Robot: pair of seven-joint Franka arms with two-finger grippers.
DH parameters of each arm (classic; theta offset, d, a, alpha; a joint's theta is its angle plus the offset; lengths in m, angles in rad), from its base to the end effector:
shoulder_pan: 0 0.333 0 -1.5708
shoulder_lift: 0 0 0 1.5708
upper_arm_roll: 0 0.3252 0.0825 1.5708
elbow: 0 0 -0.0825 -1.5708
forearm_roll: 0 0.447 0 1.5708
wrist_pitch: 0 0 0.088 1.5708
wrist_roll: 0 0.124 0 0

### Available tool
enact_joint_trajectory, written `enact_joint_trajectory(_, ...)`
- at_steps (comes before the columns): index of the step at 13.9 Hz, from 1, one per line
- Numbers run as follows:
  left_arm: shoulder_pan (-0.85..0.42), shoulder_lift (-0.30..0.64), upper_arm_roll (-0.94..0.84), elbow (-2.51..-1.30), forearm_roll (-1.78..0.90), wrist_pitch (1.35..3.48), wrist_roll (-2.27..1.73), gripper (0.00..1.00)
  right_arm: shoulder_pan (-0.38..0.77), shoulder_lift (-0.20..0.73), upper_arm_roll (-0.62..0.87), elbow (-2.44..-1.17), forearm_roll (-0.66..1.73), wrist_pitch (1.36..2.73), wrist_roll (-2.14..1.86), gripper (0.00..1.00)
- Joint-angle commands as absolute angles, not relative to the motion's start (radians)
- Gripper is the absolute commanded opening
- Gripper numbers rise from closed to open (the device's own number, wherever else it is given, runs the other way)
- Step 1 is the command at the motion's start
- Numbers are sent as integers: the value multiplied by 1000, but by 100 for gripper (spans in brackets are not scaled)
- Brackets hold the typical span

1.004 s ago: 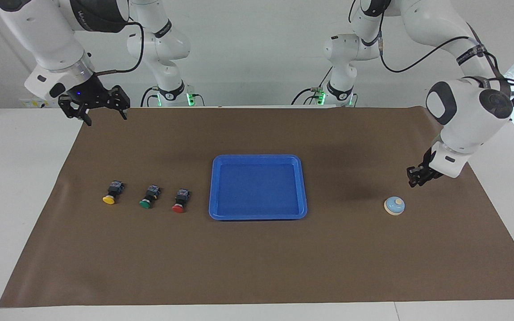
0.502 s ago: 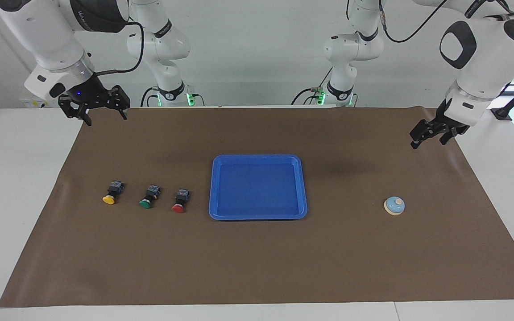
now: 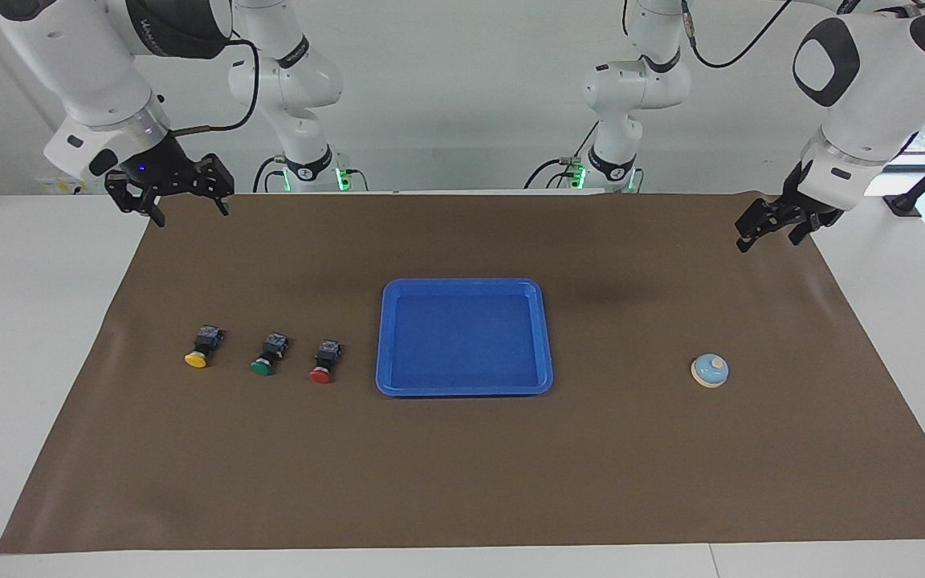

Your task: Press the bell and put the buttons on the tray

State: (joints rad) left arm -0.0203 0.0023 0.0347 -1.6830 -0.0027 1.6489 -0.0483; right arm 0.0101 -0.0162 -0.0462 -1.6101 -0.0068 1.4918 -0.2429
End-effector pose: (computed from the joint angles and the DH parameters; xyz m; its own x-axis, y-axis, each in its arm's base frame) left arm 0.6201 0.0086 0.5618 0.9974 0.0629 -0.0365 0.0629 -0.9980 0.0008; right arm 0.6005 -0.0228 0.5993 0.9736 0.2051 -0.1004 0.2042 -0.9787 -0.0187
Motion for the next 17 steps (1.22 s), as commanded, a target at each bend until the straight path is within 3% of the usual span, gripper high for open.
enact_joint_trajectory(1, -28, -23, 38, -1709, 14, 1638, -44, 100, 8, -31, -38, -1623, -14, 1482, -227, 100)
enact_joint_trajectory(10, -28, -38, 38, -1735, 9, 1629, 49, 100, 24, -38, -35, -1638, -9, 1492, -198, 100)
enact_joint_trajectory(15, -28, -41, 40, -1723, 9, 1628, 41, 100, 129, -127, -35, -1888, -9, 1716, 13, 100)
enact_joint_trajectory(17, -22, -41, 41, -1723, 9, 1629, 41, 100, 175, -115, -34, -1942, -9, 1785, 113, 100)
